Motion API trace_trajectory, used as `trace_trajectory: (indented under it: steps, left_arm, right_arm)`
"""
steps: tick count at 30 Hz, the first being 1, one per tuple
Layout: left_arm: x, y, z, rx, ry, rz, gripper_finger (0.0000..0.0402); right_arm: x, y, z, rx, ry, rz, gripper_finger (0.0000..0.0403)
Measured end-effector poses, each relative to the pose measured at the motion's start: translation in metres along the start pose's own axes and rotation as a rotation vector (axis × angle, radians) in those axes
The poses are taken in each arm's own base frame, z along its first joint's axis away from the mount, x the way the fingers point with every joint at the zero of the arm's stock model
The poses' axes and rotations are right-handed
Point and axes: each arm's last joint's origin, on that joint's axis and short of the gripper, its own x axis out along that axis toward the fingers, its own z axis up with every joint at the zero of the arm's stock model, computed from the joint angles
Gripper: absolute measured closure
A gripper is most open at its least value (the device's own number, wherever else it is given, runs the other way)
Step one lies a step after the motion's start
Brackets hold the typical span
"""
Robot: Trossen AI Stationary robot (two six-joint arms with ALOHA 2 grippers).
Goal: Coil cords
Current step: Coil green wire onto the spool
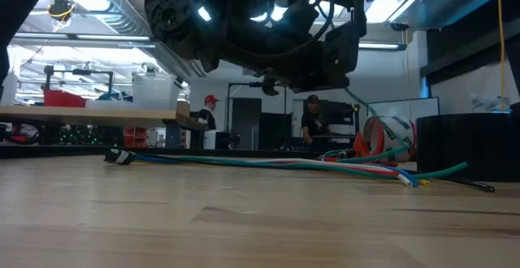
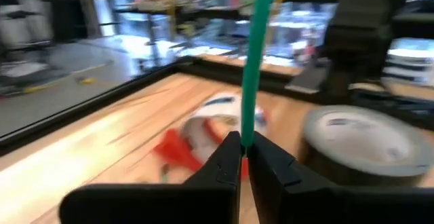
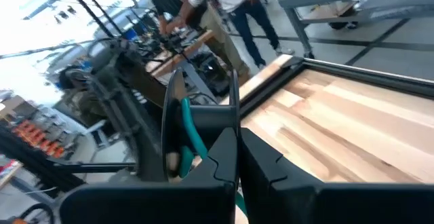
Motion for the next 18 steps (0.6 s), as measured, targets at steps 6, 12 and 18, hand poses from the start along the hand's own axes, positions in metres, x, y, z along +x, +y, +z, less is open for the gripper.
trace_trajectory:
  steps: [6,12,18]
  left_arm:
    - [-0.011,-0.002,-0.008,0.005,0.007,0.161,0.0397]
    - [-0.019,-0.003,-0.015,-0.057,0.007,0.207,0.0398]
    - [-0.022,-0.002,-0.007,-0.081,-0.01,0.219,0.0399]
  right_arm:
    - [-0.008,-0.001,0.001,-0.008,0.027,-0.039,0.0396]
    - [-0.027,-0.003,0.006,-0.021,0.046,-0.11,0.0396]
    - [-0.039,-0.009,0.004,-0.044,0.101,-0.212,0.0396]
